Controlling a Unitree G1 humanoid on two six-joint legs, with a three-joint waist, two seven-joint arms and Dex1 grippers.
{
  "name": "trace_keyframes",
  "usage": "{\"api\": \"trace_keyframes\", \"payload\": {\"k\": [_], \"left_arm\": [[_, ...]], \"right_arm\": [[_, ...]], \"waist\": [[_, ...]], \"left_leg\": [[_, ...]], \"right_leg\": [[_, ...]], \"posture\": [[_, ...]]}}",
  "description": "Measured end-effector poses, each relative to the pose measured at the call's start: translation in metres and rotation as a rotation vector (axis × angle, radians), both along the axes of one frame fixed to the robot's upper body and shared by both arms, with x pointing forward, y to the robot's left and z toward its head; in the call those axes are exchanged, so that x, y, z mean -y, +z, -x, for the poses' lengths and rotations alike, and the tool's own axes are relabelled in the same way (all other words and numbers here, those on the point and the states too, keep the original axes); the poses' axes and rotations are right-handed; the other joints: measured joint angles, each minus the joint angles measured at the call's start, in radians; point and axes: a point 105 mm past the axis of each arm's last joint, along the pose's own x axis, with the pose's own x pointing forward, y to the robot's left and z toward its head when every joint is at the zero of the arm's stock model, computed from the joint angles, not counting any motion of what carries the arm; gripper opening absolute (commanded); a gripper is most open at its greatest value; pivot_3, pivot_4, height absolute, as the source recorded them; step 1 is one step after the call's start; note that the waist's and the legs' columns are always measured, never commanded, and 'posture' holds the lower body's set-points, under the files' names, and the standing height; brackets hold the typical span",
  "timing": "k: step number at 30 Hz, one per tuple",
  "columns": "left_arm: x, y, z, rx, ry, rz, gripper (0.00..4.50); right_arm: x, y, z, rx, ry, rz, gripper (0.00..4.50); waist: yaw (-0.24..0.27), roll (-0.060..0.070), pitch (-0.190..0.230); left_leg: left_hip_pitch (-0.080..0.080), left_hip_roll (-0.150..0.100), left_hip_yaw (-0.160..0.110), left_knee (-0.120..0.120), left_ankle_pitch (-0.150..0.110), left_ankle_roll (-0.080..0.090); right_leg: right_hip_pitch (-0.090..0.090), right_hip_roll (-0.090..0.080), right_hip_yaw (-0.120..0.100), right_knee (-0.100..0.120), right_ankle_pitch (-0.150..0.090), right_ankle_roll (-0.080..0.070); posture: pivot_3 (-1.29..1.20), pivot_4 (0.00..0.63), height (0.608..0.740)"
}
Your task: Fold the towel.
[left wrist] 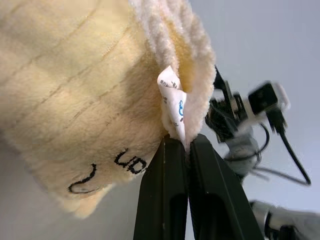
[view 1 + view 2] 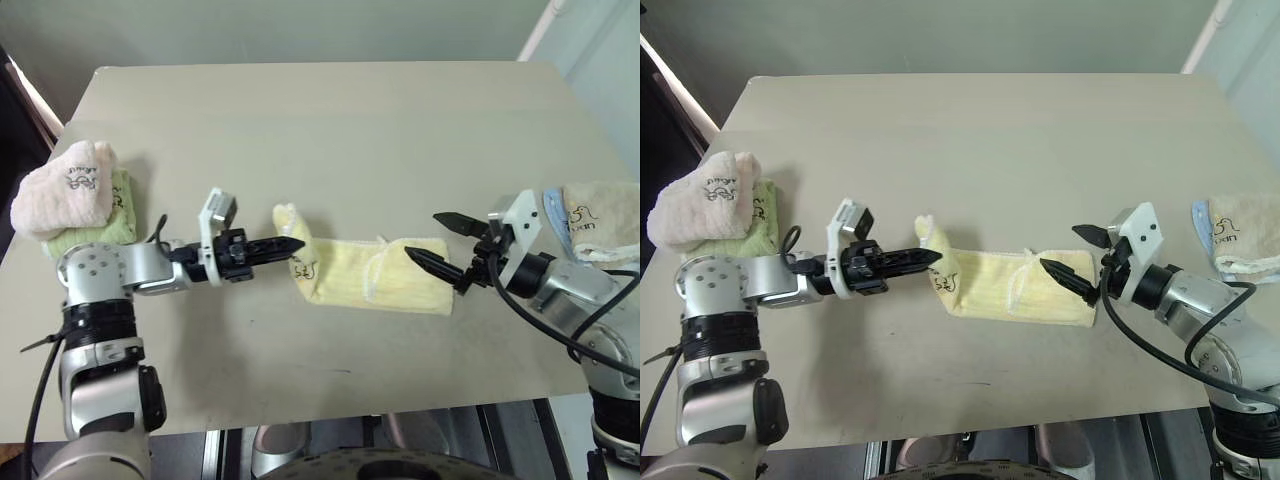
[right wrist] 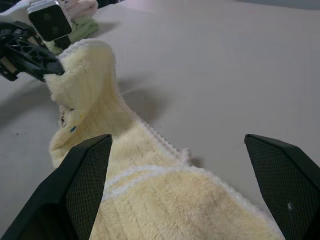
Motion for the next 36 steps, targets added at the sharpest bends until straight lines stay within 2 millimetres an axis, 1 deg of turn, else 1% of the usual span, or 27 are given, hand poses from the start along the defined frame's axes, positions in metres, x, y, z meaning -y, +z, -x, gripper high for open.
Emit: {"api": "trace_keyframes", "payload": {"k": [2,5,9,15,17,20,22,26,29,33,36], "left_arm": [[0.01,0.005,0.001,0.013,-0.042,0.008,0.05],[0.018,0.007,0.001,0.018,-0.07,0.009,0.05],[0.045,0.015,0.001,0.045,-0.158,0.014,0.05],[0.066,0.018,0.001,0.059,-0.23,-0.004,0.05],[0.077,0.016,0.004,0.053,-0.264,0.002,0.05],[0.092,0.009,0.009,0.033,-0.316,0.0,0.05],[0.097,0.005,0.011,0.026,-0.334,-0.012,0.05],[0.117,-0.006,0.019,0.003,-0.397,-0.024,0.05],[0.126,-0.012,0.018,0.01,-0.396,-0.041,0.05],[0.136,-0.011,0.016,0.047,-0.427,-0.065,0.05],[0.143,-0.012,0.019,0.052,-0.46,-0.064,0.05]], "right_arm": [[0.003,0.001,0.002,0.001,-0.02,-0.007,4.5],[0.006,0.003,0.003,0.004,-0.034,-0.014,4.5],[0.017,0.004,0.005,0.004,-0.088,-0.014,4.5],[0.025,0.006,0.008,0.009,-0.125,0.001,4.5],[0.027,0.007,0.009,0.008,-0.135,0.008,4.5],[0.028,0.007,0.01,0.007,-0.148,0.005,4.5],[0.03,0.007,0.011,0.004,-0.156,0.002,4.5],[0.035,0.01,0.012,0.019,-0.19,0.005,4.5],[0.036,0.009,0.013,0.014,-0.203,0.008,4.5],[0.038,0.004,0.015,-0.002,-0.226,0.013,4.5],[0.037,0.003,0.017,-0.001,-0.229,0.015,4.5]], "waist": [[0.0,0.0,0.0],[0.001,0.0,0.0],[0.007,-0.001,0.0],[0.006,-0.001,0.001],[0.007,-0.001,0.001],[0.006,-0.002,0.001],[0.006,-0.001,0.001],[0.007,-0.002,0.001],[0.008,-0.002,0.001],[0.01,-0.002,0.001],[0.011,-0.001,0.001]], "left_leg": [[0.0,0.0,0.0,0.0,0.0,0.0],[0.0,0.0,0.001,0.0,0.001,0.001],[0.0,-0.001,0.001,0.001,0.001,0.002],[0.0,-0.001,0.001,0.003,0.002,0.003],[0.0,-0.002,0.001,0.004,0.002,0.004],[0.0,-0.002,0.001,0.005,0.001,0.005],[0.0,-0.002,0.001,0.005,0.001,0.006],[0.0,-0.002,0.001,0.007,-0.001,0.008],[0.0,-0.002,0.001,0.008,-0.001,0.008],[0.0,-0.002,0.001,0.008,-0.002,0.011],[-0.001,-0.002,0.002,0.008,-0.003,0.013]], "right_leg": [[0.0,0.0,0.0,0.0,-0.001,0.001],[0.0,0.0,0.0,0.0,-0.002,0.005],[0.002,-0.001,0.0,-0.001,-0.003,0.008],[0.003,-0.001,0.0,-0.001,-0.003,0.012],[0.004,-0.001,0.001,-0.001,-0.003,0.013],[0.004,-0.001,0.001,-0.002,0.001,0.02],[0.004,-0.001,0.001,-0.002,0.001,0.02],[0.006,-0.002,0.001,-0.003,0.0,0.02],[0.008,-0.002,0.001,-0.007,0.0,0.02],[0.011,-0.002,0.001,-0.013,0.001,0.02],[0.012,-0.003,0.002,-0.016,0.002,0.022]], "posture": [[0.0,0.15,0.74],[0.0,0.15,0.74],[0.0,0.15,0.74],[0.0,0.15,0.74],[0.0,0.15,0.74],[0.0,0.15,0.74],[0.0,0.15,0.74],[0.0,0.15,0.74],[0.0,0.15,0.74],[0.0,0.15,0.74],[0.0,0.15,0.74]]}}
